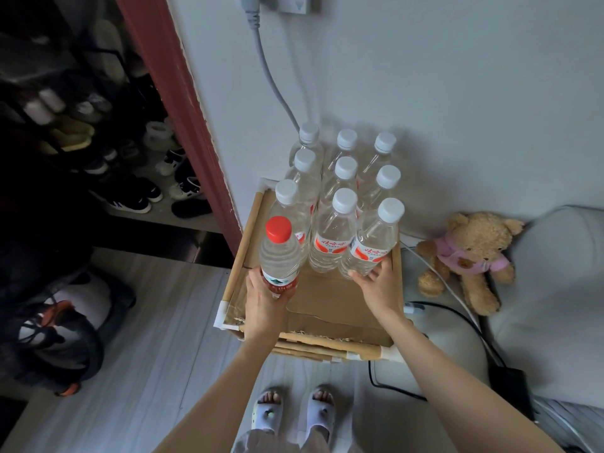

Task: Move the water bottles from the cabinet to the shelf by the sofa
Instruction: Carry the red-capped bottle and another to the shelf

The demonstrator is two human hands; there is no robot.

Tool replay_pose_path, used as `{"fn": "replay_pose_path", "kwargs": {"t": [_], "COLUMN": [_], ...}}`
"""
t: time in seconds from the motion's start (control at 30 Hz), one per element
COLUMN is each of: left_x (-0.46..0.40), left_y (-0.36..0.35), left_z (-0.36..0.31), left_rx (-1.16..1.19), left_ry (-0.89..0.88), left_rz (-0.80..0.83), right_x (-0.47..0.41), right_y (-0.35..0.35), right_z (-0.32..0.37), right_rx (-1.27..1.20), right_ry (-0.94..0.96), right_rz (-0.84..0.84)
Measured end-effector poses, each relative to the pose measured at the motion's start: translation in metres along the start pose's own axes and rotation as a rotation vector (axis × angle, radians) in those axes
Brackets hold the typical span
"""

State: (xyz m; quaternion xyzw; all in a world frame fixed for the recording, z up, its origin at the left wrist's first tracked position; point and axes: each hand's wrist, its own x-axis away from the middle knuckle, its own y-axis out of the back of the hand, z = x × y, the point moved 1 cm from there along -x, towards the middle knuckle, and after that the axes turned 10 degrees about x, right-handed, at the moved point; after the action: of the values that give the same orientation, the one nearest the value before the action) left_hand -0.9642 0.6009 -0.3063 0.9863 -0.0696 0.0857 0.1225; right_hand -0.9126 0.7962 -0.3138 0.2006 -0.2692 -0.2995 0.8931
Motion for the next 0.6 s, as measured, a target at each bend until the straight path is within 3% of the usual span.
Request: {"fn": "replay_pose_path", "kwargs": {"t": [0.27, 0.4, 0.6], "left_x": [-0.001, 0.000, 0.007], "left_y": [0.002, 0.005, 0.010], "left_z": [-0.001, -0.001, 0.002], "left_rx": [-0.101, -0.306, -0.334], "left_ry": [-0.038, -0.039, -0.034], "left_rz": [0.028, 0.038, 0.074], "right_x": [0.006, 0.013, 0.033], "right_y": [0.000, 0.002, -0.002], "right_z": [0.003, 0.004, -0.010], "right_rx": [-0.020, 0.053, 0.166], "right_ry": [-0.019, 0.017, -0.010], "right_rz": [0.049, 0.051, 0.048]}}
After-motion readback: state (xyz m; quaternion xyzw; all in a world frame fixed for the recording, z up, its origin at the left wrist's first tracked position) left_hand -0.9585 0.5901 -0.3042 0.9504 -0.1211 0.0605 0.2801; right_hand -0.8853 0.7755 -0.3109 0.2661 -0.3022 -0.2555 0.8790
